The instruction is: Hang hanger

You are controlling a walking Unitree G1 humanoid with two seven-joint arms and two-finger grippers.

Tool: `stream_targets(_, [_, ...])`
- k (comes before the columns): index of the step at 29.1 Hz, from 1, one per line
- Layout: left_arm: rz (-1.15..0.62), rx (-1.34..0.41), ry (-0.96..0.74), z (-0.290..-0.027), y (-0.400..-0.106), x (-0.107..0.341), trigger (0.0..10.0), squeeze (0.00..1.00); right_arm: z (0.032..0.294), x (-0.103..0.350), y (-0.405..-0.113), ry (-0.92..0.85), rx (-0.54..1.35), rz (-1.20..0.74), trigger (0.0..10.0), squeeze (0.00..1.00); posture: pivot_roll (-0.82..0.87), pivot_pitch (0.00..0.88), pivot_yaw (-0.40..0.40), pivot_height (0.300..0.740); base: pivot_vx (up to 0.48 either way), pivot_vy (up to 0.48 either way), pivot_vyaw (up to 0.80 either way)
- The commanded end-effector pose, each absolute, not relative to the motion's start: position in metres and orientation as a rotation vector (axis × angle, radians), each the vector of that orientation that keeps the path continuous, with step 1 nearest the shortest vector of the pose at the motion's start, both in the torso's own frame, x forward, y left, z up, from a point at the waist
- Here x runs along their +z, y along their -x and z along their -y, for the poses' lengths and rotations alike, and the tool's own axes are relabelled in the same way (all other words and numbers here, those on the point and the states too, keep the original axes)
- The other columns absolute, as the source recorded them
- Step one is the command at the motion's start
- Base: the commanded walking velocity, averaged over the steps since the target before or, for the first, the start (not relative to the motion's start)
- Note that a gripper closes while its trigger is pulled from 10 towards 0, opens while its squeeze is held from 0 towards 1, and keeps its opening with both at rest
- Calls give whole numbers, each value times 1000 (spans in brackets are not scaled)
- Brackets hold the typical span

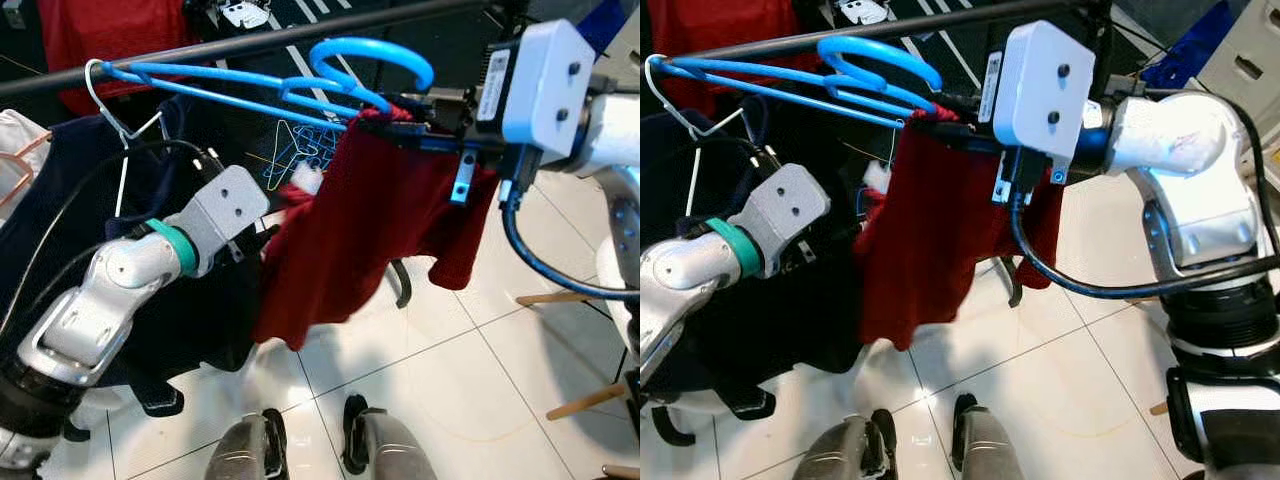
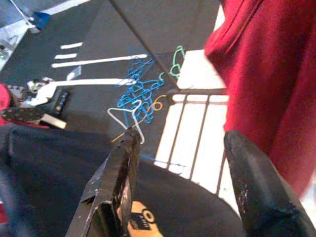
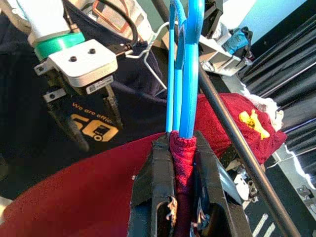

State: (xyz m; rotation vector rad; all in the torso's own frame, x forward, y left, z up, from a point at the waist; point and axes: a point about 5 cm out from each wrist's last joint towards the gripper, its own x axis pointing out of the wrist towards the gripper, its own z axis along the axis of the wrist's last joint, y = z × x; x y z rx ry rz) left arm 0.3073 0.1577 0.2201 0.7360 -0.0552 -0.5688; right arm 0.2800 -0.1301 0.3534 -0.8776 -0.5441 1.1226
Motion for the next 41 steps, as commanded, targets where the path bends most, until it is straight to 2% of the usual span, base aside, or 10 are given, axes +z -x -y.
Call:
stream_targets(1, [48,-584,-772,-158,-307,217,10000,0,133,359,-274,899,1113,580,10000,0,-173,142,82,740,0,0,0])
stream_targets(5, [29,-536,-752,-162,-311,215,10000,0,134,360,-273,902,1113,582,10000,0,-175,139,83,740,0,0,0])
stream_targets(9, [-147,-516,-323,-154,-315,202,10000,0,130,364,-270,895,1123,612,10000,0,-174,137,83,740,0,0,0])
stream_targets(11, [-147,-516,-323,-154,-315,202,10000,0,130,364,-270,895,1123,612,10000,0,-174,137,83,740,0,0,0])
stream_targets(22, [-309,-427,233,-142,-336,181,10000,0,122,363,-262,861,1198,629,10000,0,-180,130,84,740,0,0,0])
stream_targets(29, [-381,-524,246,-125,-330,178,10000,0,120,365,-260,854,1200,644,10000,0,-183,128,83,740,0,0,0])
stream_targets(37, [-453,-569,-80,-109,-315,148,10000,0,118,370,-259,854,1191,672,10000,0,-185,130,84,740,0,0,0])
stream_targets(38, [-447,-542,-152,-109,-315,144,8588,0,117,371,-259,853,1190,675,10000,0,-185,130,83,740,0,0,0])
stream_targets(40, [-435,-516,-193,-109,-317,143,8588,0,117,371,-259,851,1189,675,10000,0,-185,131,83,740,0,0,0])
stream_targets(41, [-408,-478,-225,-111,-320,145,0,0,117,372,-259,851,1188,674,10000,0,-186,133,83,740,0,0,0])
